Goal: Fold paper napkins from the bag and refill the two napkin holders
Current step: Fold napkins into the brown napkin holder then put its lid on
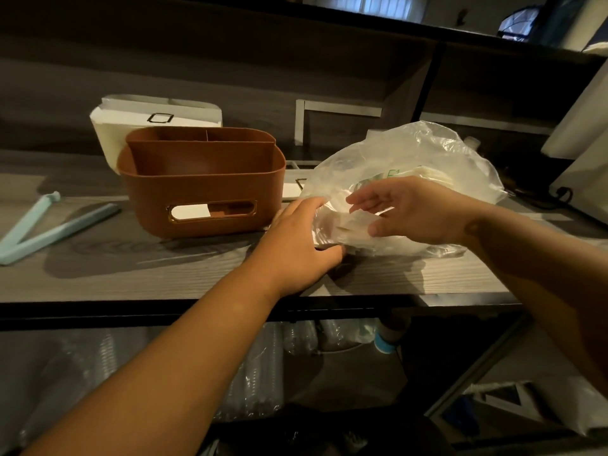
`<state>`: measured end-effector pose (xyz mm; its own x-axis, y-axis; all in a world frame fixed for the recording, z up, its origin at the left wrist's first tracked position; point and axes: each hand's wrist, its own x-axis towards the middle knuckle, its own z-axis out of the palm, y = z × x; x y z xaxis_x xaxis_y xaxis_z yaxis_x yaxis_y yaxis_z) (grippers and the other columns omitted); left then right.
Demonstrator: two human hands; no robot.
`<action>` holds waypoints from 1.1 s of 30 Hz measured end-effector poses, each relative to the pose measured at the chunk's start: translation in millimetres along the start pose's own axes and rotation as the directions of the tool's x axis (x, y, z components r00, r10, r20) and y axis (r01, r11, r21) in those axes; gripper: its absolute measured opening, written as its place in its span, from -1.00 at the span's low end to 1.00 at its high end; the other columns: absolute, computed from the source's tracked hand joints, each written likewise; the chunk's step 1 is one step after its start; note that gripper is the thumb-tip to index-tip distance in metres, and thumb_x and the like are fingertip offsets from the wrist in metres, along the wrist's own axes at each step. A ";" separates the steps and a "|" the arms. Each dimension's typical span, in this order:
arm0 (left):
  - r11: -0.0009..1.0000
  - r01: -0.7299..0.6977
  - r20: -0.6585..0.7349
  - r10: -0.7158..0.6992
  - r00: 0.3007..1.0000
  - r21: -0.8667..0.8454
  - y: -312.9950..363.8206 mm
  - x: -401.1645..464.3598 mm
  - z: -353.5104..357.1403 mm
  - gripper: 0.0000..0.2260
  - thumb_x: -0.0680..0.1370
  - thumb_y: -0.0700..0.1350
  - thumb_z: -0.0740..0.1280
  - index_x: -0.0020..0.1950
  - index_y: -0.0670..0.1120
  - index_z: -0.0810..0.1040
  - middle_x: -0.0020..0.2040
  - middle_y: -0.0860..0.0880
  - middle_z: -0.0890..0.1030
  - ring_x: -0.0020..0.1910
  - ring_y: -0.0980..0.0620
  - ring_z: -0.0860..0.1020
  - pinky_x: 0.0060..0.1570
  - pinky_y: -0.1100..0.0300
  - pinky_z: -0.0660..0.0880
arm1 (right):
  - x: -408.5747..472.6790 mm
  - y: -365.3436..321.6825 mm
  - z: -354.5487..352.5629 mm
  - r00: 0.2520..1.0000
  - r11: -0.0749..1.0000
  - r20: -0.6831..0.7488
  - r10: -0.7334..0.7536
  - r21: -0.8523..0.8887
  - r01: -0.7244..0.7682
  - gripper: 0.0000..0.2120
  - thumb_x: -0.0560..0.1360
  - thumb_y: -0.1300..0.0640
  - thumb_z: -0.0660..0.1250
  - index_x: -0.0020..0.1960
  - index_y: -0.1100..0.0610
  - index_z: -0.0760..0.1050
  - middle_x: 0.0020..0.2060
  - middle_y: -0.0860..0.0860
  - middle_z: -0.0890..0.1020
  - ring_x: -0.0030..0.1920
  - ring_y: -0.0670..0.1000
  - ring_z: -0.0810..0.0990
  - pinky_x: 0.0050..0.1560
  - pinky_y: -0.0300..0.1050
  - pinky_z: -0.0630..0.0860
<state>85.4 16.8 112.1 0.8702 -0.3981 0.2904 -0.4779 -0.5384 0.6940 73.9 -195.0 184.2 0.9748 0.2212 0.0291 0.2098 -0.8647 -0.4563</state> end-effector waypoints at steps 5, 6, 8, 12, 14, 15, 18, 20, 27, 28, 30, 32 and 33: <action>0.999 0.016 0.022 -0.015 1.000 -0.032 1.3 0.6 -2.2 -0.23 0.48 0.13 0.49 0.58 0.14 0.14 0.57 0.09 0.21 0.54 0.03 0.18 0.45 0.03 0.25 | 0.9 -6.6 6.4 0.971 0.995 -0.235 -0.039 -0.094 0.017 -0.69 0.59 0.19 0.34 0.26 -0.12 0.57 0.03 -0.22 0.60 0.00 -0.16 0.57 -0.10 -0.43 0.40; 0.998 0.029 0.019 -0.028 0.999 -0.055 3.2 -0.1 -3.3 -0.21 0.49 0.14 0.47 0.60 0.14 0.10 0.59 0.10 0.16 0.55 0.03 0.15 0.47 0.00 0.25 | 1.4 -9.4 6.7 0.952 0.998 -0.303 -0.036 -0.065 0.017 -0.70 0.61 0.19 0.31 0.27 -0.10 0.56 0.03 -0.19 0.59 -0.02 -0.14 0.56 -0.13 -0.42 0.40; 0.991 0.040 -0.020 -0.043 0.999 -0.128 8.3 -2.5 -6.7 -0.19 0.51 0.15 0.45 0.62 0.16 0.04 0.60 0.15 0.09 0.56 0.05 0.12 0.48 -0.04 0.24 | 0.2 -18.7 3.9 0.900 0.999 -0.434 -0.039 -0.005 0.041 -0.72 0.63 0.19 0.28 0.25 -0.11 0.53 0.04 -0.16 0.56 -0.05 -0.15 0.53 -0.21 -0.42 0.42; 0.955 -0.064 -0.214 0.000 0.977 -0.289 19.3 -17.8 -20.3 -0.17 0.50 0.13 0.46 0.61 0.20 0.00 0.59 0.16 0.11 0.49 0.17 0.16 0.38 0.11 0.28 | -14.3 -50.2 -9.3 0.804 0.969 -0.585 -0.106 0.122 0.216 -0.78 0.61 0.19 0.32 0.11 -0.14 0.50 -0.05 -0.25 0.57 -0.05 -0.18 0.59 -0.18 -0.46 0.52; 0.892 -0.123 -0.290 -0.010 0.957 -0.436 19.5 -30.7 -29.5 -0.18 0.48 0.12 0.48 0.58 0.24 0.03 0.54 0.11 0.22 0.45 0.17 0.29 0.29 0.19 0.44 | -23.7 -64.4 -5.1 0.821 0.851 -0.566 -0.078 0.392 0.351 -0.76 0.59 0.25 0.33 0.08 -0.09 0.54 -0.06 -0.18 0.65 0.02 -0.13 0.65 -0.05 -0.34 0.59; 0.852 -0.152 -0.323 -0.021 0.946 -0.501 17.0 -38.3 -34.4 -0.18 0.46 0.13 0.49 0.56 0.26 0.06 0.51 0.12 0.28 0.42 0.15 0.37 0.21 0.22 0.53 | -27.0 -69.3 1.8 0.851 0.747 -0.523 -0.048 0.547 0.378 -0.75 0.58 0.29 0.32 0.08 -0.06 0.56 -0.05 -0.14 0.68 0.05 -0.11 0.67 -0.01 -0.24 0.62; 0.776 -0.200 -0.395 -0.068 0.916 -0.597 1.0 -63.4 -49.4 -0.24 0.40 0.15 0.54 0.48 0.30 0.18 0.47 0.13 0.36 0.38 0.09 0.46 0.16 0.09 0.59 | -27.8 -77.8 37.9 0.936 0.433 -0.351 0.022 0.847 0.308 -0.74 0.57 0.36 0.27 0.10 0.05 0.57 0.02 0.00 0.69 0.11 0.05 0.68 0.08 0.04 0.64; 0.770 -0.128 -0.368 -0.146 0.918 -0.625 -12.2 -77.7 -58.5 -0.29 0.43 0.10 0.53 0.47 0.23 0.23 0.41 0.13 0.40 0.30 0.09 0.53 0.05 0.13 0.63 | -22.5 -82.0 65.8 0.967 0.330 -0.248 0.059 0.919 0.215 -0.75 0.58 0.38 0.24 0.11 0.09 0.56 0.06 0.08 0.68 0.13 0.11 0.67 0.11 0.16 0.62; 0.949 0.102 -0.276 -0.188 0.942 -0.297 -40.9 -84.2 -89.6 -0.64 0.57 -0.12 0.42 0.26 0.21 0.43 0.19 0.18 0.52 0.15 0.13 0.55 -0.03 0.19 0.63 | 3.1 -101.0 121.2 0.947 0.556 -0.227 0.226 0.829 0.066 -0.75 0.60 0.25 0.32 0.15 -0.08 0.54 0.14 -0.10 0.65 0.20 -0.01 0.62 0.13 0.05 0.65; 0.960 0.105 -0.270 -0.176 0.947 -0.260 -41.4 -83.1 -95.6 -0.63 0.58 -0.15 0.40 0.27 0.21 0.42 0.20 0.19 0.50 0.15 0.14 0.53 -0.06 0.25 0.60 | 4.6 -104.0 123.2 0.940 0.643 -0.262 0.217 0.763 0.065 -0.74 0.60 0.21 0.34 0.16 -0.12 0.52 0.15 -0.16 0.62 0.20 -0.05 0.60 0.14 0.00 0.64; 0.966 0.100 -0.235 -0.157 0.959 -0.236 -42.7 -81.7 -104.0 -0.57 0.58 -0.22 0.37 0.31 0.22 0.39 0.23 0.19 0.48 0.15 0.18 0.51 -0.08 0.36 0.55 | 4.9 -108.1 125.0 0.943 0.732 -0.282 0.178 0.678 0.064 -0.71 0.60 0.15 0.34 0.21 -0.19 0.49 0.18 -0.24 0.57 0.23 -0.09 0.55 0.18 -0.08 0.61; 0.971 0.086 -0.198 -0.132 0.971 -0.223 -46.3 -83.5 -104.6 -0.52 0.56 -0.27 0.36 0.33 0.22 0.39 0.24 0.20 0.48 0.14 0.21 0.51 -0.06 0.41 0.54 | 5.7 -107.7 126.3 0.955 0.750 -0.255 0.152 0.659 0.056 -0.63 0.60 0.12 0.34 0.32 -0.23 0.44 0.17 -0.28 0.53 0.24 -0.10 0.53 0.20 -0.08 0.59; 0.975 0.081 -0.190 -0.122 0.974 -0.209 -49.6 -85.4 -101.9 -0.52 0.55 -0.26 0.37 0.33 0.22 0.40 0.24 0.19 0.47 0.13 0.21 0.52 -0.04 0.38 0.56 | 6.4 -106.1 127.0 0.961 0.752 -0.239 0.141 0.657 0.053 -0.57 0.60 0.12 0.36 0.38 -0.23 0.40 0.20 -0.27 0.53 0.24 -0.10 0.52 0.22 -0.06 0.59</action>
<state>47.0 153.2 120.0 0.9287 -0.1816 0.3234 -0.3703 -0.4021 0.8374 48.2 -44.6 119.8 0.9842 -0.0166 0.1761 0.1599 -0.3423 -0.9259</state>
